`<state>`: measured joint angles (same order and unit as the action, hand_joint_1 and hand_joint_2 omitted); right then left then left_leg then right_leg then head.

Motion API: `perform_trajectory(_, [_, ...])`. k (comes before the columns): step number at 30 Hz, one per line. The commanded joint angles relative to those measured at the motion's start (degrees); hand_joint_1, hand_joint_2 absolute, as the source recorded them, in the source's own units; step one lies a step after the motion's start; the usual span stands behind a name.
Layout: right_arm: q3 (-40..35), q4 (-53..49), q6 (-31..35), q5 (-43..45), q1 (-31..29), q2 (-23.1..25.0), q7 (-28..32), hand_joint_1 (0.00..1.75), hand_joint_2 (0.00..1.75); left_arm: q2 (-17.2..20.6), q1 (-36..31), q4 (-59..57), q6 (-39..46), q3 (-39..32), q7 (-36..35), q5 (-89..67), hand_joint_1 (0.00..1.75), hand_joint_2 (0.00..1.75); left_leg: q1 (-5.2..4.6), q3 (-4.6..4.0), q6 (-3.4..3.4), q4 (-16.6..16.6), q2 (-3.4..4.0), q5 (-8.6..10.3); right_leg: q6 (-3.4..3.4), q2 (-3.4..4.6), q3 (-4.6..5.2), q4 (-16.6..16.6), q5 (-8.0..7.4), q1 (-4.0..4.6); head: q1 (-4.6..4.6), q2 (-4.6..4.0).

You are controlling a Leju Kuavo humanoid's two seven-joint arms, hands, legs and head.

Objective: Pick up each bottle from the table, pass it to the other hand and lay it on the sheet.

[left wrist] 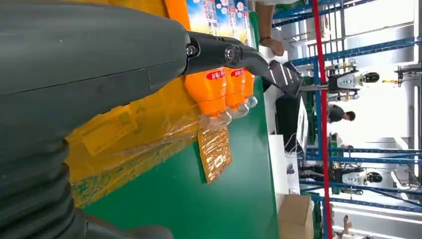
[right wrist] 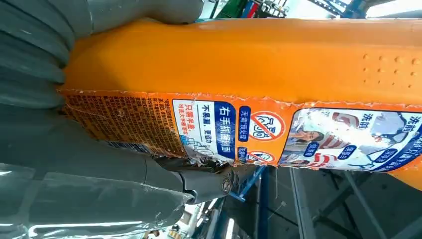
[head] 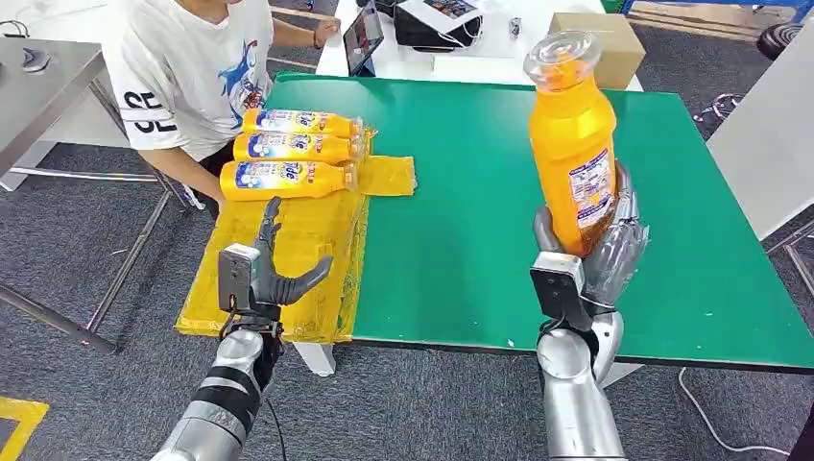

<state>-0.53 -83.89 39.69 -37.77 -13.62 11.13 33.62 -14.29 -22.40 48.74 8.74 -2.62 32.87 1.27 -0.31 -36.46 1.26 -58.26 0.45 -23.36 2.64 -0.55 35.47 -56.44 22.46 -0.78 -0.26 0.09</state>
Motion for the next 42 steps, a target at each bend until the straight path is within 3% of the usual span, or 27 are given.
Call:
perform_trajectory(1, [-11.97, 18.35, -13.54, -1.7, 3.5, 1.23, 3.25, 1.75, 1.75, 1.52, -0.51, -1.43, -35.1, 10.07, -13.3, 19.19, 0.0, 1.75, 0.05, 0.18, -0.09, 0.0, -0.07, -0.08, -0.09, 0.0, -0.19, 0.0, 0.09, 0.05, 0.0, 0.0])
perform_trajectory(3, [-20.92, 30.15, -0.95, 5.05, 1.07, 1.47, 6.38, 1.75, 1.75, 1.16, 0.34, -0.43, -31.87, 13.73, -12.45, 20.36, 0.0, 1.75, 0.18, 0.65, -0.15, 0.26, 0.16, -0.15, -0.16, 0.24, -0.64, 0.35, 0.04, 0.17, 0.0, 0.0])
perform_trajectory(4, [-22.39, 31.17, 0.22, 6.41, 0.54, 1.21, 6.38, 1.75, 1.75, 1.28, 0.36, -0.38, -31.54, 14.22, -12.36, 20.75, 0.0, 1.75, 0.18, 0.6, -0.14, 0.23, 0.28, -0.15, -0.14, 0.35, -0.57, 0.32, 0.01, 0.17, 0.02, 0.0])
perform_trajectory(8, [-22.51, 31.49, -0.78, 8.44, -1.27, -0.69, 6.38, 1.75, 1.75, 2.33, 0.0, -0.41, -31.29, 14.84, -12.36, 22.29, 0.0, 1.75, 0.09, 0.06, -0.12, 0.05, -0.01, -0.12, -0.1, 0.06, -0.09, 0.03, 0.09, 0.09, -0.02, 0.0])
perform_trajectory(24, [-19.91, 29.78, -3.84, 6.53, -0.47, -0.33, 6.12, 1.75, 1.75, 3.69, 0.16, -0.35, -30.78, 17.33, -12.54, 25.74, 0.0, 1.75, 0.05, 0.0, -0.1, 0.06, -0.05, -0.07, -0.08, 0.02, -0.04, 0.03, 0.08, 0.04, 0.0, 0.0])
perform_trajectory(42, [-24.06, 43.97, -7.92, 5.46, -2.07, 4.31, 6.38, 1.75, 1.75, 3.67, -0.02, -0.81, -31.76, 19.58, -13.0, 27.8, 0.0, 1.75, 0.08, 0.0, -0.11, 0.06, -0.01, -0.07, -0.09, 0.05, -0.03, 0.03, 0.08, 0.07, 0.0, 0.0])
